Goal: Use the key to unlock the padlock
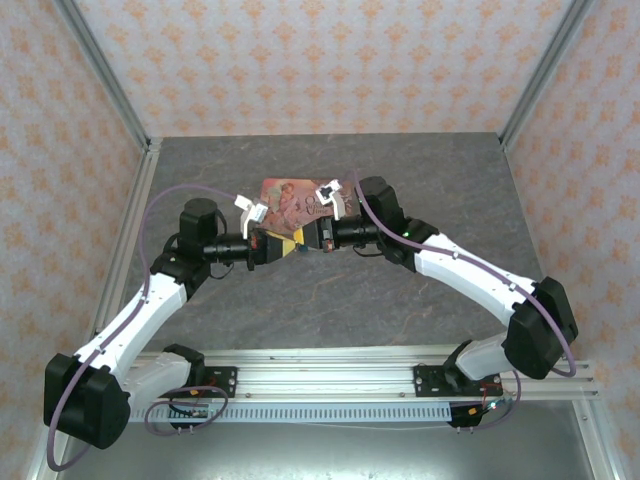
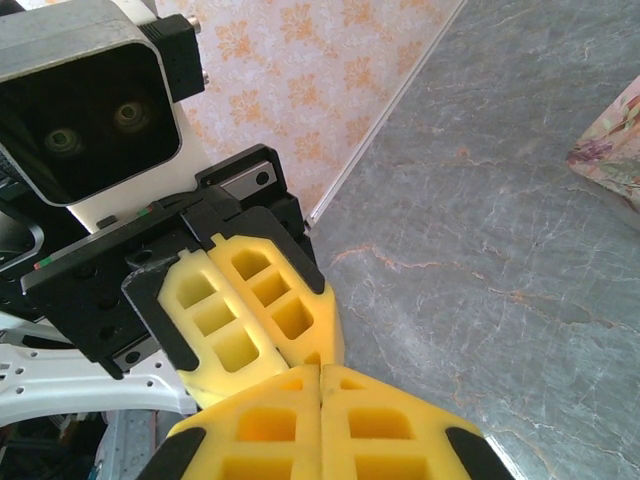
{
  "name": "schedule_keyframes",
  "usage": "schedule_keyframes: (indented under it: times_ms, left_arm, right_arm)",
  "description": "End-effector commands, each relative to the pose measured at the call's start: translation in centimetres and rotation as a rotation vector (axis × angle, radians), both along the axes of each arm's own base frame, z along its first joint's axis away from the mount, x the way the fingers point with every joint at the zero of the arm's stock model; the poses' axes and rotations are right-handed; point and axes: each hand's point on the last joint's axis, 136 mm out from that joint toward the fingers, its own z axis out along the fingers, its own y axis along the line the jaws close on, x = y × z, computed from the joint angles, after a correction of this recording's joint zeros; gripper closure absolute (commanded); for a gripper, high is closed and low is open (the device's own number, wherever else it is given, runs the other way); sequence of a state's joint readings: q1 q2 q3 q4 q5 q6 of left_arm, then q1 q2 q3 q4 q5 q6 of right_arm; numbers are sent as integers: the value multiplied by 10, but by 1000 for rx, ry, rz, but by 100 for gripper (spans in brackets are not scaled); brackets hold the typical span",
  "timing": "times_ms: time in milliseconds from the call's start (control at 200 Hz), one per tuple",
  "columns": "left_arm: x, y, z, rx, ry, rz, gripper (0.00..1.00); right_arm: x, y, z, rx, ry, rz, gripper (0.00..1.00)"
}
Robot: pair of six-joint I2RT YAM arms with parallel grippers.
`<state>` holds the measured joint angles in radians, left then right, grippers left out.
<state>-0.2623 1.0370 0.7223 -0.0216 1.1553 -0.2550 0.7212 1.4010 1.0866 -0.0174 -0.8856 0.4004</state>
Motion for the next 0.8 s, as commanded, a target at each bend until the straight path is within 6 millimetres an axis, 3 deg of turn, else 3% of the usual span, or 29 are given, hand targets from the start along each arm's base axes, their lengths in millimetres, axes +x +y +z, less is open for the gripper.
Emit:
schedule_keyframes:
  times_ms: [0,215,350,510,591,711,796]
  left_arm:
    - [-7,-3,6,-8,-23,-32,100]
    - [-8,-1,13,1,-45,-17,100]
    - [-5,6,8,35,-31,52,100]
    - [-3,16,-10,78,22,137,100]
    - [-4,25,-22,117,42,194,100]
    - [-6,42,-39,185,66,298,100]
    - [-8,57,-52,224,97,392,100]
  right_arm:
    - [2,3,20,57,-55,-6,100]
    - [6,0,15,46,-43,-50,100]
    - [18,-11,6,-7,-44,-156,67]
    - [32,-28,-12,-102,-20,-289,53]
    - [40,-38,-27,-155,-1,-366,50]
    - [52,-59,-66,-292,33,-511,48]
    - [51,-64,-91,-410,6,-561,45]
